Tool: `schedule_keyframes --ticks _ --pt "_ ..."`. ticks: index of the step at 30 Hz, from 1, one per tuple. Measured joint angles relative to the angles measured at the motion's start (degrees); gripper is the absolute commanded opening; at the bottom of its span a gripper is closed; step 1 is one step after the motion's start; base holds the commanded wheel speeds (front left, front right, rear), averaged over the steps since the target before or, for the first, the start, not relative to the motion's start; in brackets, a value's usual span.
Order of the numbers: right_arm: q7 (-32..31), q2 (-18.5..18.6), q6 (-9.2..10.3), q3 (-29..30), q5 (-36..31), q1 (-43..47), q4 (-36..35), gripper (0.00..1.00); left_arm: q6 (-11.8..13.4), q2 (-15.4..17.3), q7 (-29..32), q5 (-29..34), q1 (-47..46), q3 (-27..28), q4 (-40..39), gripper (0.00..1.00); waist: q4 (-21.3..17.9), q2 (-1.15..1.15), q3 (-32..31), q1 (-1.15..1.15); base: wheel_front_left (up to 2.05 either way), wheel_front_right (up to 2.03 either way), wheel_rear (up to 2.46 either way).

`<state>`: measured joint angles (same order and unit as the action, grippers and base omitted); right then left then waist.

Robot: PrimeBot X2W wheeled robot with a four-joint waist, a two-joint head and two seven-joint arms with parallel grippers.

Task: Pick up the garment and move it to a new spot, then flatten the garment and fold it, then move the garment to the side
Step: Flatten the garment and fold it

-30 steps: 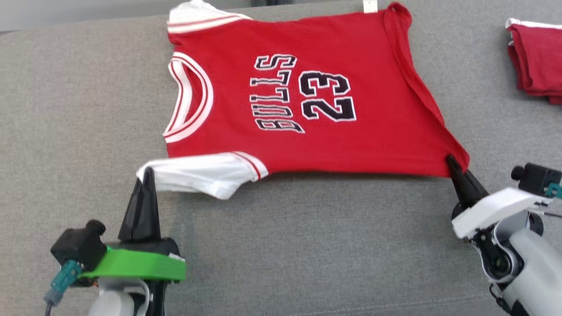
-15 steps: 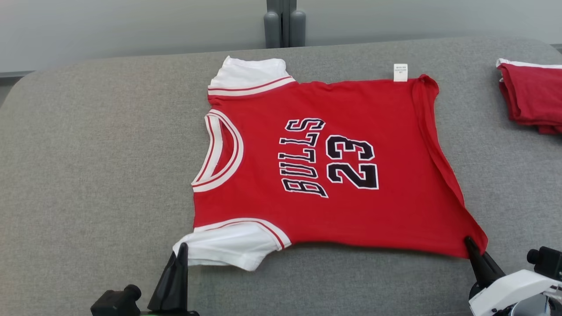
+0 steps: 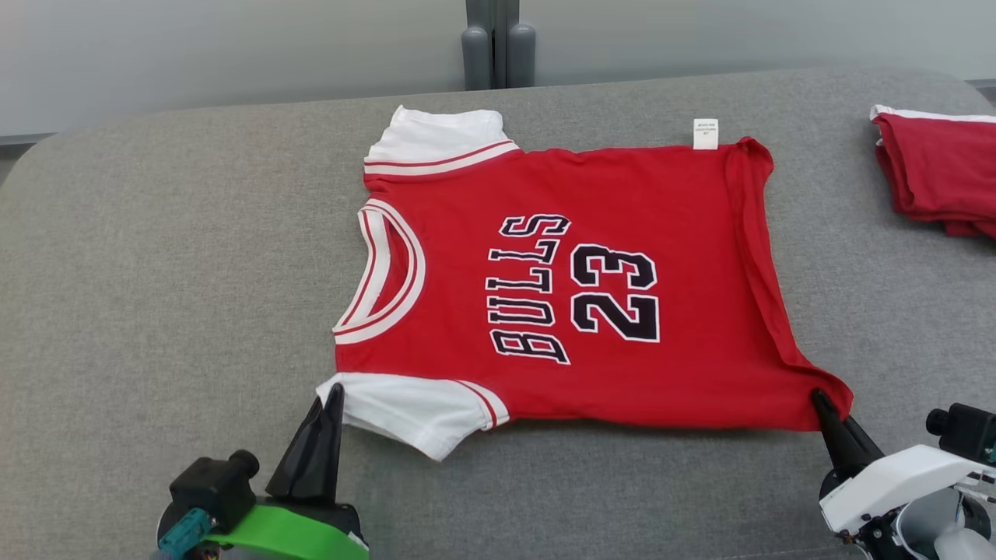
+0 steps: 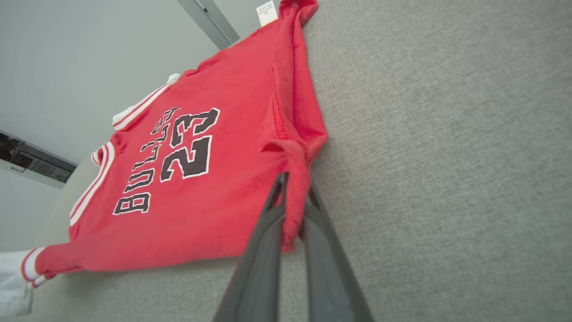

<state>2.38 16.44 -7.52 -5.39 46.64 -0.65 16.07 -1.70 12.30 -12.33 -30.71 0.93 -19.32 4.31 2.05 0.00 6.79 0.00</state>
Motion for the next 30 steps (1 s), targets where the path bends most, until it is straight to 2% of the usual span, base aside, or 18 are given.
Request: schedule_keyframes --ticks 5,13,18,26,27,28,29,30 --pt "-4.5 -2.3 0.01 2.6 -0.2 -0.6 -3.5 0.0 -0.9 1.1 1.2 1.3 -4.4 -0.9 1.2 0.0 -1.0 0.0 0.7 0.0 0.0 0.0 0.0" --pt "-11.1 -3.8 0.02 5.8 -1.9 -6.4 -3.8 0.0 -3.0 2.2 3.7 3.5 -15.6 -2.9 6.5 0.0 -2.0 0.0 2.6 0.0 0.0 0.0 0.0" --pt "-14.2 -4.5 0.02 6.4 -3.5 -11.1 -2.0 0.0 -4.0 2.1 4.1 3.7 -22.5 -3.8 12.4 0.0 -2.7 0.0 4.0 0.0 0.0 0.0 0.0" --pt "-14.9 -5.5 0.02 6.8 -5.0 -18.2 3.5 0.0 -5.2 1.1 2.9 3.1 -31.5 -5.3 24.4 0.0 -3.4 0.0 5.8 0.0 0.0 0.0 0.0" --pt "-14.8 -5.6 0.02 6.5 -5.2 -18.9 4.1 0.15 -5.2 1.0 2.4 3.1 -32.5 -5.6 26.0 0.0 -3.4 0.0 6.0 0.0 0.0 0.0 0.0" --pt "-14.2 -5.7 0.02 6.2 -5.4 -19.6 4.5 0.65 -5.3 0.7 1.9 3.1 -33.4 -5.7 27.5 0.42 -3.3 0.0 6.2 0.0 0.0 0.0 0.0" --pt "-13.6 -5.8 0.02 6.1 -5.4 -20.0 4.8 1.0 -5.3 0.3 1.6 2.9 -34.0 -5.8 28.6 0.76 -3.3 0.0 6.3 0.0 0.0 0.0 0.0" --pt "-13.2 -5.8 0.02 5.8 -5.5 -20.4 5.3 1.0 -5.3 0.0 1.1 2.9 -34.7 -6.1 30.0 1.0 -3.2 0.0 6.3 0.0 0.0 0.0 0.0"
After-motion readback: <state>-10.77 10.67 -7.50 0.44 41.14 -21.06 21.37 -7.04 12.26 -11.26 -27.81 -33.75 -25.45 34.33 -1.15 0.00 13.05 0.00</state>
